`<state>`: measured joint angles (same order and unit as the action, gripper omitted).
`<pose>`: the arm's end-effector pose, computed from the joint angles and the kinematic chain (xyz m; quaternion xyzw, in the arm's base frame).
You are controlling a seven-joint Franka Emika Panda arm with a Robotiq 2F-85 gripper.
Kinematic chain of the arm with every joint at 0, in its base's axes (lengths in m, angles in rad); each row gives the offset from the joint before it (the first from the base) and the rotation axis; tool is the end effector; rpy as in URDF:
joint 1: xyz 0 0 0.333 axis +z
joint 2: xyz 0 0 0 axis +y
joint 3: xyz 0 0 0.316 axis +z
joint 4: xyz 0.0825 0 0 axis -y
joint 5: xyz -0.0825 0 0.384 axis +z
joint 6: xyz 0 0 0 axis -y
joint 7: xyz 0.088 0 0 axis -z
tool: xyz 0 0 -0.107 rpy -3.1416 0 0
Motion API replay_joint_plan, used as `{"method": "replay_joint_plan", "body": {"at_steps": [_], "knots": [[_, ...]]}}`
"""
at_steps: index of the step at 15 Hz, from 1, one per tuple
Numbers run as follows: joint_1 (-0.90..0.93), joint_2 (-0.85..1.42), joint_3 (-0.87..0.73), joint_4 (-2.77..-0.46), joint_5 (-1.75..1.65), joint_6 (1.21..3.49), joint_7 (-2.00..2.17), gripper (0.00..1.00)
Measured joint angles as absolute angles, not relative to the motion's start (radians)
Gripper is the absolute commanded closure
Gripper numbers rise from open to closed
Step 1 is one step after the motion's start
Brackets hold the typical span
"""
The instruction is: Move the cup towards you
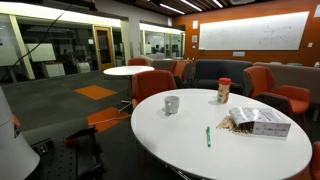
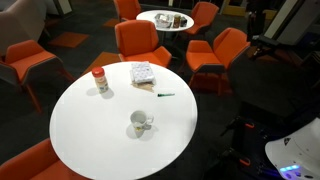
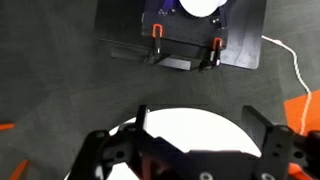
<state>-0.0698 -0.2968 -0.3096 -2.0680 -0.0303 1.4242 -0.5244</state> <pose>0.3923 -0.1730 0.5264 -0.9797 -0.0860 0.1491 0.1031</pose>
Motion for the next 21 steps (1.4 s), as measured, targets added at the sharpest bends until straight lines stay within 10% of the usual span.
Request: {"method": "replay_joint_plan", "body": {"at_steps": [21], "knots": [[0.016,0.225,0.022,-2.122,0.135,2.273,-0.351,0.0]]}}
